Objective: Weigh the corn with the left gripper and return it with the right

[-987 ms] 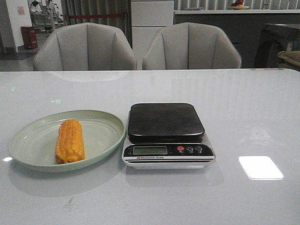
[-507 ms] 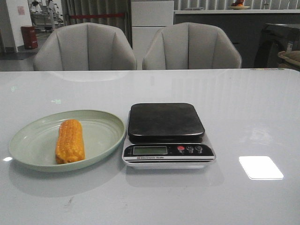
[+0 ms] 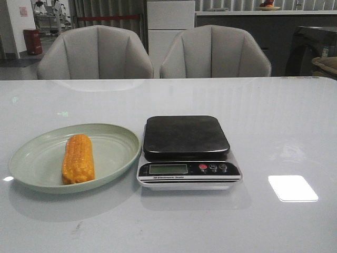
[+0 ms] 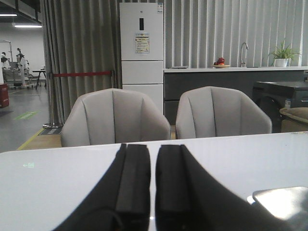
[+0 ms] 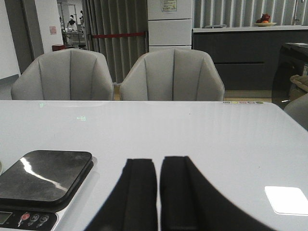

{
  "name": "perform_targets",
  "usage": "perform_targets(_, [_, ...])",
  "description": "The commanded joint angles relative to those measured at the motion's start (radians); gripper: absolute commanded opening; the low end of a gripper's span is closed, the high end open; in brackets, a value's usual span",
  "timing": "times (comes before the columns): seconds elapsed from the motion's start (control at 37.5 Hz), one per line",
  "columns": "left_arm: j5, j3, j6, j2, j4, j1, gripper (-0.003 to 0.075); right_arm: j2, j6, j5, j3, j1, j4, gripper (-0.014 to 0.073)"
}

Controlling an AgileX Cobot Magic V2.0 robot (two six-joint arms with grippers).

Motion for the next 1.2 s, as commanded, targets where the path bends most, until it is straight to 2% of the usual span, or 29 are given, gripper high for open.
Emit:
perform_targets(0.0, [0.054,-0.138,-0.002,0.057,0.0,-0.003,0.0144,-0.016,-0.011,-0.074,0.01,-0.008,-0.011,0.0193])
perform_targets(0.13, [0.226,-0.286,-0.002,0.158,-0.007,-0.003,0.0144,-0.016,-0.011,-0.074,0.01,-0.008,-0.011,0.0193])
perform_targets(0.27, [0.353,-0.357,-0.002,0.243,-0.034,-0.003,0.0144,-0.016,-0.011,-0.074,0.01,-0.008,-0.011,0.0193])
perform_targets(0.72, [0.343,-0.354,-0.002,0.372,-0.05,-0.003,0.0158,-0.016,-0.011,-0.074,0.01,-0.008,-0.011,0.0193])
perform_targets(0.85, [0.347,-0.385,-0.002,0.423,-0.05,-0.003,0.0281,-0.018,-0.011,-0.074,0.01,-0.008,-0.011,0.0193])
perform_targets(0.96, [0.359,-0.422,-0.002,0.476,-0.051,-0.003,0.0442,-0.019,-0.011,-0.074,0.01,-0.008,-0.011,0.0193])
perform_targets(1.04, [0.378,-0.456,-0.002,0.522,-0.053,-0.003,0.0536,-0.019,-0.011,-0.074,0.01,-0.008,-0.011,0.0193])
perform_targets(1.09, [0.381,-0.47,-0.002,0.552,-0.065,-0.003,0.056,-0.019,-0.011,-0.074,0.01,-0.008,-0.011,0.0193])
perform_targets(1.17, [0.377,-0.493,-0.002,0.598,-0.102,-0.003,0.0557,-0.019,-0.011,-0.074,0.01,-0.008,-0.011,0.0193])
